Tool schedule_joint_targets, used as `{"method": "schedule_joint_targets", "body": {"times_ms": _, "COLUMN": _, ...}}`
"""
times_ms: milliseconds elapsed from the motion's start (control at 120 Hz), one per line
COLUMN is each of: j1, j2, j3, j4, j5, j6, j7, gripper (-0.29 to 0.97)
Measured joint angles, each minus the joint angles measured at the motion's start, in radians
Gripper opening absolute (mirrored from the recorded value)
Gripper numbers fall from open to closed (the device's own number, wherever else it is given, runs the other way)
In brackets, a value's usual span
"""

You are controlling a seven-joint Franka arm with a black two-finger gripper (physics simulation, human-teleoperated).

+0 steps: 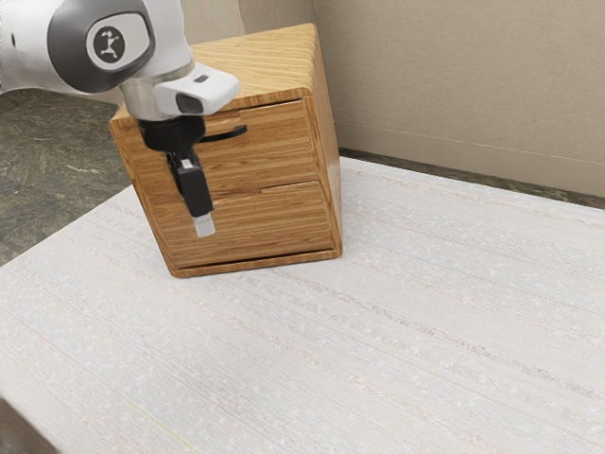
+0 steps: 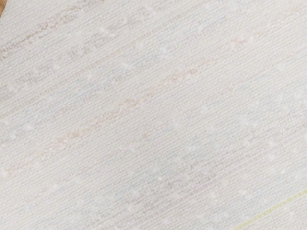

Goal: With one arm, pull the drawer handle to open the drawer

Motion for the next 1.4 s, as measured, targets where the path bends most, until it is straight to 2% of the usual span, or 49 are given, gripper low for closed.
{"method": "schedule_joint_targets", "body": {"times_ms": 333, "j1": 0.006, "j2": 0.010, "j3": 0.004, "j4": 0.000, "j5": -0.033, "j6": 0.050, "j7": 0.117, "gripper": 0.68}}
{"method": "schedule_joint_targets", "body": {"times_ms": 417, "j1": 0.006, "j2": 0.002, "j3": 0.003, "j4": -0.002, "j5": 0.002, "j6": 0.078, "j7": 0.145, "gripper": 0.68}}
{"method": "schedule_joint_targets", "body": {"times_ms": 567, "j1": -0.003, "j2": -0.005, "j3": 0.003, "j4": -0.005, "j5": 0.105, "j6": 0.162, "j7": 0.211, "gripper": 0.67}}
{"method": "schedule_joint_targets", "body": {"times_ms": 650, "j1": -0.004, "j2": -0.002, "j3": 0.003, "j4": -0.004, "j5": 0.158, "j6": 0.206, "j7": 0.241, "gripper": 0.61}}
{"method": "schedule_joint_targets", "body": {"times_ms": 742, "j1": -0.003, "j2": 0.004, "j3": 0.004, "j4": -0.003, "j5": 0.206, "j6": 0.256, "j7": 0.274, "gripper": 0.47}}
{"method": "schedule_joint_targets", "body": {"times_ms": 833, "j1": 0.004, "j2": 0.013, "j3": 0.005, "j4": -0.002, "j5": 0.231, "j6": 0.304, "j7": 0.304, "gripper": 0.34}}
{"method": "schedule_joint_targets", "body": {"times_ms": 925, "j1": 0.022, "j2": 0.036, "j3": 0.005, "j4": 0.000, "j5": 0.242, "j6": 0.349, "j7": 0.333, "gripper": 0.27}}
{"method": "schedule_joint_targets", "body": {"times_ms": 1275, "j1": 0.076, "j2": 0.112, "j3": 0.000, "j4": 0.080, "j5": 0.244, "j6": 0.462, "j7": 0.435, "gripper": 0.19}}
{"method": "schedule_joint_targets", "body": {"times_ms": 1400, "j1": 0.107, "j2": 0.141, "j3": -0.003, "j4": 0.103, "j5": 0.215, "j6": 0.479, "j7": 0.463, "gripper": 0.19}}
